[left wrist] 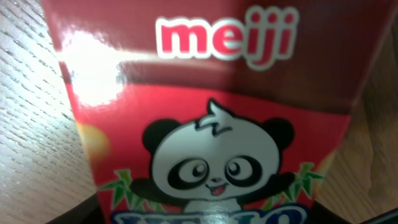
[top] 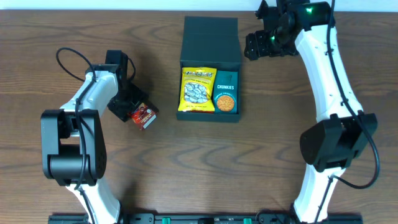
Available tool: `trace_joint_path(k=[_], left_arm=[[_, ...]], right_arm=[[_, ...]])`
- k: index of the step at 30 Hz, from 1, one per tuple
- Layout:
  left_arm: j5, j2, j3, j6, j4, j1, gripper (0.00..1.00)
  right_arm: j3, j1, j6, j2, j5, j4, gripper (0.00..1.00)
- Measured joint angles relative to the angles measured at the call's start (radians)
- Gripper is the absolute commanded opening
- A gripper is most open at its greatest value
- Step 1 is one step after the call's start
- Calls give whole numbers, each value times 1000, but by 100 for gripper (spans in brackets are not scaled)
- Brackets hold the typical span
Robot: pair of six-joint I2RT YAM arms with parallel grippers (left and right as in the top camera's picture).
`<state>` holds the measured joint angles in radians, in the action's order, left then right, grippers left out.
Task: Pack container
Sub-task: 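Grasp the red Hello Panda box with the left gripper, then carry the Hello Panda box right and lower it into the green box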
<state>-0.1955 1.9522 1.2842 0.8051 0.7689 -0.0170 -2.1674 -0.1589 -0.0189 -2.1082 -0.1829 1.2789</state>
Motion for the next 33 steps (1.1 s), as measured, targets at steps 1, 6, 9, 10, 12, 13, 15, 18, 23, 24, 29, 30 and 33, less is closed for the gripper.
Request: trace_joint_path(k=[1,6,9,10,12,13,15,18,23,24,29,30,33], left_arm=[[0,0,0,-2,0,0,62],[0,0,5,-26,8,0,61],[0,0,28,-52,36,-6,60],[1,0,41,-57,44,-8,60],[2,0,93,-80,72,-23,60],[3,0,122,-90,82,-32,60],[8,0,190,-115,103,-56,60],[15,0,293,-159,123,-104,59],[34,0,466,-258,142,-226,60],[39,0,506,-284,135,-266,60],[50,0,571,-339,86,-414,60],[50,0,572,-343,82,-438,60],[50,1,572,-356,86,-507,60]], right_arm=[[0,0,0,0,0,-2,80],[0,8,0,0,0,-9,82],[0,31,0,0,-1,-10,82],[0,42,0,0,-1,-11,82],[0,71,0,0,-1,-11,82],[0,87,0,0,-1,-11,82],[0,117,0,0,0,-10,82],[0,164,0,0,0,-6,82],[0,225,0,0,-1,5,82],[0,230,0,0,-1,6,82],[0,258,0,0,-1,16,82],[0,263,0,0,-1,18,82],[0,278,0,0,-2,18,82]])
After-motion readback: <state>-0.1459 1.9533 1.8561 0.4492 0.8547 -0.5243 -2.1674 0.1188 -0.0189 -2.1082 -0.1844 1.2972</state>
